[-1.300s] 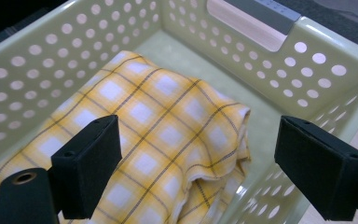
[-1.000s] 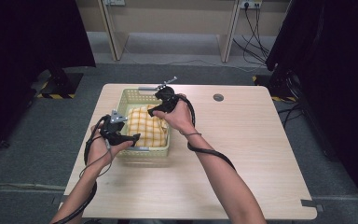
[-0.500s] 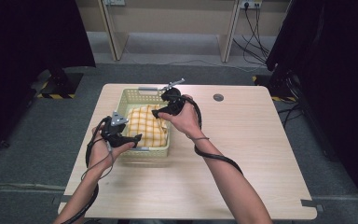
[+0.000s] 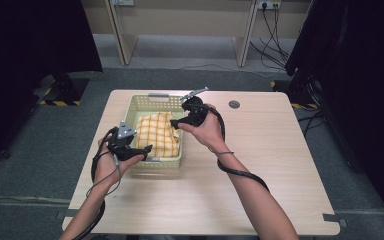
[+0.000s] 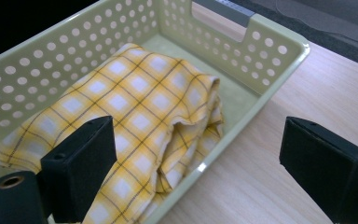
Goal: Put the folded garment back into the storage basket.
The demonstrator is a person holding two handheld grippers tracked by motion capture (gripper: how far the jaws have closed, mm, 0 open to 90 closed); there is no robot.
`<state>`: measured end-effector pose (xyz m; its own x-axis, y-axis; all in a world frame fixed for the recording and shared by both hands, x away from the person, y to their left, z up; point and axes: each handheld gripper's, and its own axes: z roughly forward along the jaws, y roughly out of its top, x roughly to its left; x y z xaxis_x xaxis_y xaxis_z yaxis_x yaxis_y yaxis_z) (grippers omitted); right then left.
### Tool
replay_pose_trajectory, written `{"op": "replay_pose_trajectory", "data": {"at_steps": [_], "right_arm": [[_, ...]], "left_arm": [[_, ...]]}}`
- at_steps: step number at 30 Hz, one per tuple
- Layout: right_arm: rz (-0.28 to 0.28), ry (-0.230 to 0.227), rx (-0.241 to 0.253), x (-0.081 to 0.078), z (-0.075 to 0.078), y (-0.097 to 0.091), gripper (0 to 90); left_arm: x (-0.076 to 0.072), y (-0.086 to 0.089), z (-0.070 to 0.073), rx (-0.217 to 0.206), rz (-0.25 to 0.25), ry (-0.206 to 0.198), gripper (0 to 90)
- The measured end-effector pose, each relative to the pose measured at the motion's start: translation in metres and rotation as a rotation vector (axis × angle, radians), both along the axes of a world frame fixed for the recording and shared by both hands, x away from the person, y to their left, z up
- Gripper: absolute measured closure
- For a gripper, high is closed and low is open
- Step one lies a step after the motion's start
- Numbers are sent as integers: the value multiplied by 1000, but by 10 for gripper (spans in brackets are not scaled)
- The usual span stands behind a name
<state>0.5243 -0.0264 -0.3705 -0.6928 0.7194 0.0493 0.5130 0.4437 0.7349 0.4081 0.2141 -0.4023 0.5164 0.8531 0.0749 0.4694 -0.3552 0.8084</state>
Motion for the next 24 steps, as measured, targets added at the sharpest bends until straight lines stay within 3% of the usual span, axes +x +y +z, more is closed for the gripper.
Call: {"op": "replay_pose_trajectory", "data": {"at_steps": [6,24], "right_arm": [[-7,-10,5,-4,2,-14,115],[-46,-42,8,-18,4,-55,110]], "left_arm": [[-2,3,0,-20,9,-6,175],[-8,4,2,-28,10,-29,175]]}}
